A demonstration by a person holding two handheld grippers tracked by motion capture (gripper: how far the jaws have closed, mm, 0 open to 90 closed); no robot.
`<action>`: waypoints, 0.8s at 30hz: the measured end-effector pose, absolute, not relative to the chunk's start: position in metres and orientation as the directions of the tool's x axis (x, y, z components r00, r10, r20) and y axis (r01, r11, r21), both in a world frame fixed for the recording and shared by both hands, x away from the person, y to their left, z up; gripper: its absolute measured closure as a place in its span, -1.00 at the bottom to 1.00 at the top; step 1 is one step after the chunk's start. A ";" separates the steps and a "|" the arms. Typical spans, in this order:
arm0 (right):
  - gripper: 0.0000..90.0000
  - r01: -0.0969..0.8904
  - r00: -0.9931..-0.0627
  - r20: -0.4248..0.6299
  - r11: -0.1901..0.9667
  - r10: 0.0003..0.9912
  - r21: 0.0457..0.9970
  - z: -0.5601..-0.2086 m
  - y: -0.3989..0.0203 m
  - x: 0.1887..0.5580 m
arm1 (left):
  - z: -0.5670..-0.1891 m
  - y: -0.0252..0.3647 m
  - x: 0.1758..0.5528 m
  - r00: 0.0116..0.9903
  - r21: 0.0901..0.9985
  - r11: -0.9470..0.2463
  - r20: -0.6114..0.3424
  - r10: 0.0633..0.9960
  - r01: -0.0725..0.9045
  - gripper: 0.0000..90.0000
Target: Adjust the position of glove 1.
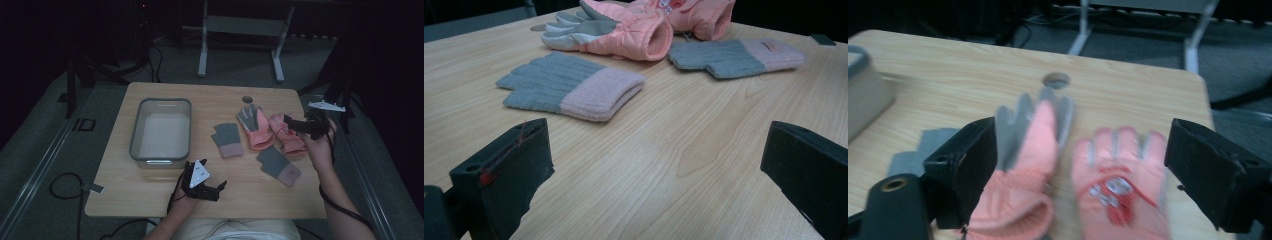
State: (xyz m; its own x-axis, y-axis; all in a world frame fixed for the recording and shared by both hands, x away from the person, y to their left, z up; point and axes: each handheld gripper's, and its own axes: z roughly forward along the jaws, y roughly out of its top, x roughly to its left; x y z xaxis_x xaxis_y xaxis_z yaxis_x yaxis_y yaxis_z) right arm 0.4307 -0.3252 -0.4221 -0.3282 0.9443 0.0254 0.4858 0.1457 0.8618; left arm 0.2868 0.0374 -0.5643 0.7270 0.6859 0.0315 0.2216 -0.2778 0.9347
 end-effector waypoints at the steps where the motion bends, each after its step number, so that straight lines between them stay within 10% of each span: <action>1: -0.64 0.486 -0.331 0.020 0.152 0.943 0.861 -0.422 -0.321 0.432 | -0.564 0.037 0.287 0.728 0.935 -0.278 0.032 0.685 0.221 -1.00; 24: -0.25 0.463 -0.586 0.000 0.335 0.811 0.821 -0.446 -0.214 0.455 | -0.564 0.037 0.287 0.728 0.935 -0.278 0.034 0.684 0.218 -1.00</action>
State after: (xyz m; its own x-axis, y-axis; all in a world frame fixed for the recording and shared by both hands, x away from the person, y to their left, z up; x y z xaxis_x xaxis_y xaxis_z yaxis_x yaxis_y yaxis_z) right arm 0.4549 -0.2142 -0.4457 -0.5856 0.8106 0.0000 0.4632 0.3347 0.8206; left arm 0.2868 0.0373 -0.5644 0.7284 0.6844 0.0338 0.2180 -0.2782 0.9355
